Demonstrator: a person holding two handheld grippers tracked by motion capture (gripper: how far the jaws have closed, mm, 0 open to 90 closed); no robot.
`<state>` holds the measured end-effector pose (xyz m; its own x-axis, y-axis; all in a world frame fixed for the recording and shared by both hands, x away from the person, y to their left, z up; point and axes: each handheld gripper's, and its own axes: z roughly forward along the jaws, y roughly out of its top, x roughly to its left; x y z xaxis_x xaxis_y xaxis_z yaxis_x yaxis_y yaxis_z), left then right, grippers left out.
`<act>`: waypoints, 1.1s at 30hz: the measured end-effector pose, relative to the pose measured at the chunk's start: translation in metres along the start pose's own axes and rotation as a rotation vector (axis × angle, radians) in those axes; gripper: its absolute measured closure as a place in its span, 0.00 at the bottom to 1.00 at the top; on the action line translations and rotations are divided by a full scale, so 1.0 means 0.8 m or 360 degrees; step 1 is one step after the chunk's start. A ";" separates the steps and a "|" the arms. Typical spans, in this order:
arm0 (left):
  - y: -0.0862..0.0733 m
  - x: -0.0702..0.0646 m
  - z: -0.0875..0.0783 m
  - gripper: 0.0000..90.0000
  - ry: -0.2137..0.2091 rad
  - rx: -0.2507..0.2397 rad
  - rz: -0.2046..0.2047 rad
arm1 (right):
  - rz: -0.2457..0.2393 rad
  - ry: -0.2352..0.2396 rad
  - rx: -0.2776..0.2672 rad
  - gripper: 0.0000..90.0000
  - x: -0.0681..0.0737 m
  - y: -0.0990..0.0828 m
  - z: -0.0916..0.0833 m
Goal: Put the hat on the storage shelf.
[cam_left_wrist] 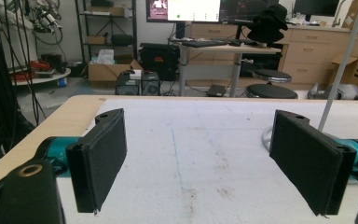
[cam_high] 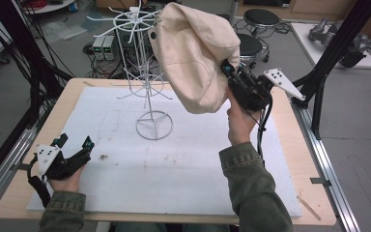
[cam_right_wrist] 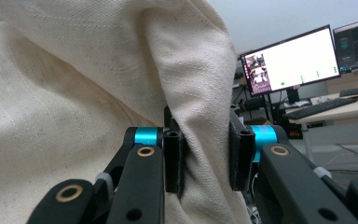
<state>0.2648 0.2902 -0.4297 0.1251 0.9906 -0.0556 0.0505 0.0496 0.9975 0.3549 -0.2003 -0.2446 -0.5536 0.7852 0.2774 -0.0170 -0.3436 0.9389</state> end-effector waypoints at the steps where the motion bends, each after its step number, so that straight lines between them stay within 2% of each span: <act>1: 0.000 0.000 0.000 0.21 0.0003 0.0000 -0.0002 | 0.0004 -0.0006 0.0014 0.81 0.000 -0.001 0.001; 5: 0.000 0.000 0.000 0.21 -0.0003 -0.0002 -0.0002 | -0.0010 -0.0002 0.0045 0.81 0.000 -0.004 0.004; 7: 0.000 0.000 -0.001 0.21 -0.0002 0.0000 0.0003 | -0.0045 0.0002 0.0063 0.81 0.003 -0.007 0.006; 17: 0.000 0.001 -0.001 0.21 0.0004 0.0000 -0.0001 | -0.0018 -0.0019 0.0097 0.81 -0.003 -0.023 0.007; 24: 0.000 0.001 -0.002 0.21 0.0005 -0.0003 0.0002 | -0.0031 -0.0011 0.0104 0.80 -0.006 -0.030 0.005; 33: 0.000 0.002 -0.001 0.21 0.0007 0.0004 0.0000 | -0.0002 -0.0010 0.0154 0.80 -0.013 -0.047 0.004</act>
<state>0.2640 0.2918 -0.4301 0.1208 0.9911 -0.0553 0.0528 0.0492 0.9974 0.3640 -0.1936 -0.2823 -0.5485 0.7888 0.2772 0.0629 -0.2917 0.9544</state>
